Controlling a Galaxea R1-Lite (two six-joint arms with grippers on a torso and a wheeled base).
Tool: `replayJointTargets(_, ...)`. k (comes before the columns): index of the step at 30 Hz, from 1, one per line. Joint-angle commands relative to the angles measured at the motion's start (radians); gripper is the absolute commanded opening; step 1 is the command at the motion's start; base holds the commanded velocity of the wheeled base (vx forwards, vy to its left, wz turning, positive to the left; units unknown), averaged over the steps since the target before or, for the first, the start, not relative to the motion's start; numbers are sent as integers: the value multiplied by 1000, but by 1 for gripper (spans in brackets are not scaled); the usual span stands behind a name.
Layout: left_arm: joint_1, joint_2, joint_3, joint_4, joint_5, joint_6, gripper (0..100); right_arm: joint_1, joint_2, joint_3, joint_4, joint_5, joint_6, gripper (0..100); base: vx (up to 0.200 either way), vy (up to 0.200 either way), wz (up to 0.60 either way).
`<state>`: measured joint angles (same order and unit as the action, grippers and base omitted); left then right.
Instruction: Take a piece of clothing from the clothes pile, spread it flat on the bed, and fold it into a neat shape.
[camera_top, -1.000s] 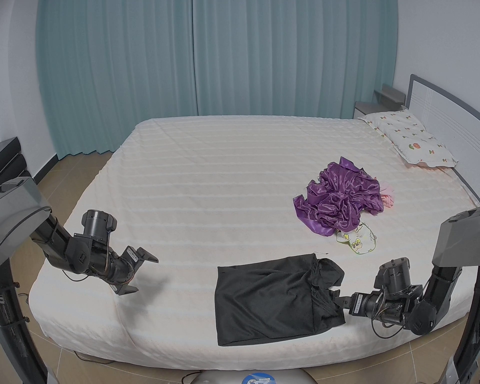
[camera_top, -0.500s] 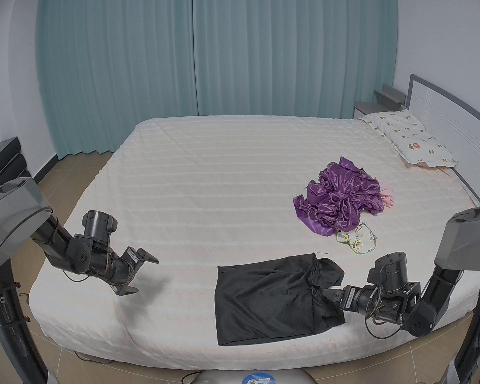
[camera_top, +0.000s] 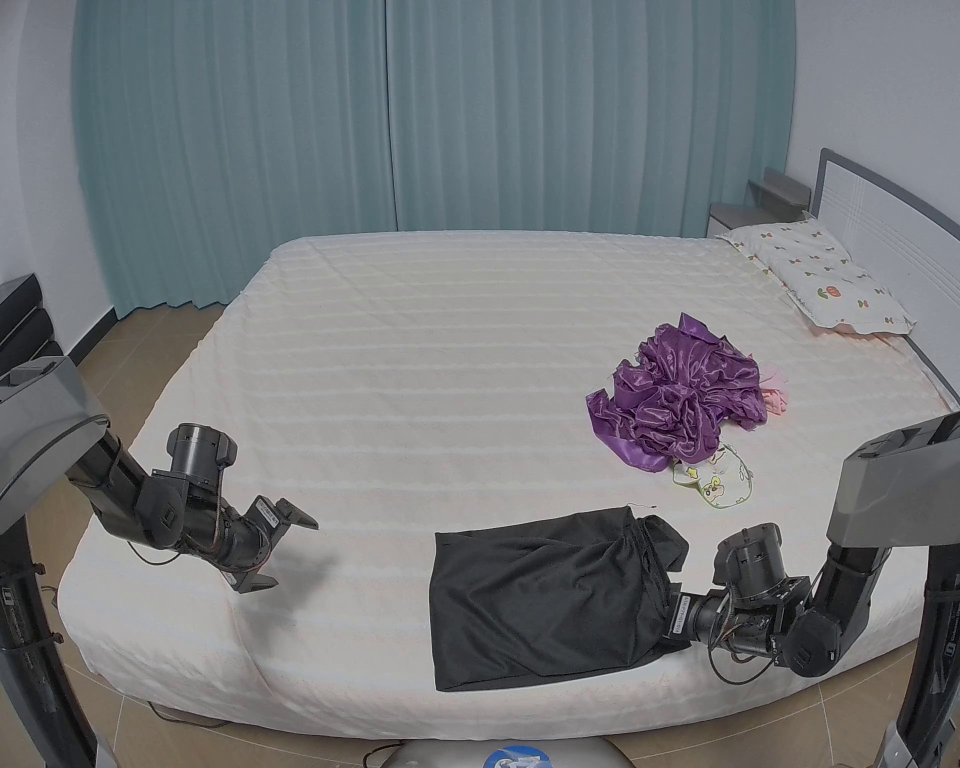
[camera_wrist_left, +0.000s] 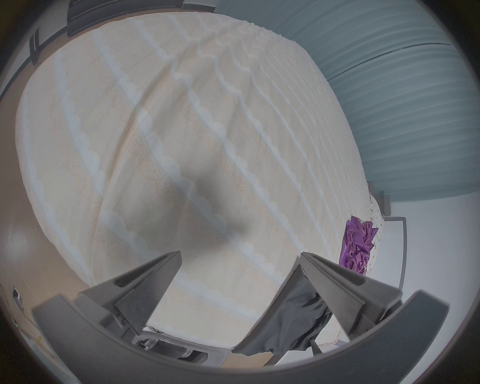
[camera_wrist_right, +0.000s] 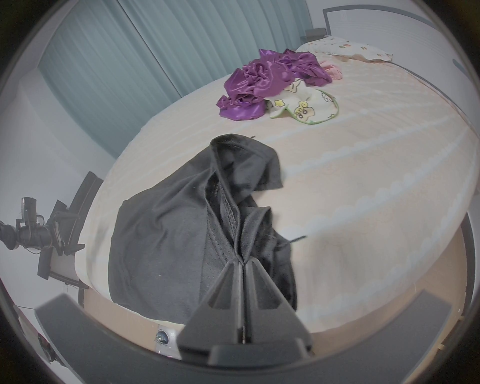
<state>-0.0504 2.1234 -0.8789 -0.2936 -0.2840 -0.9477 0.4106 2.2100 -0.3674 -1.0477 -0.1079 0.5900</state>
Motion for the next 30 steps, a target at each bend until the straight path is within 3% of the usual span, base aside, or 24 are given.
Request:
replayJointTargets(1,0,3,0,-1,0,0,100,-35,-33,38,-5,2,-2,0,0,0,0)
replayJointTargets(16,0,1,1,-1,3,0,100,-49,-24,91,-5,4,-4,0,0,0,0)
replayJointTargets(17,0,1,1,-1,3,0,100,-49,-23,93,-5,2,-4,100,0,0,0)
replayJointTargets(25,0,0,1,-1,2,0,100,-84,-102,124,-48,4,7,100,0,0,0)
replayJointTargets(27,0,3,-2,1,3,0,100,-133,-147,88,-68,14,4,100,0,0,0)
replayJointTargets(30,0,4,-3,1,2,0,100,-142,-139,21,-52,17,5,100,0,0,0)
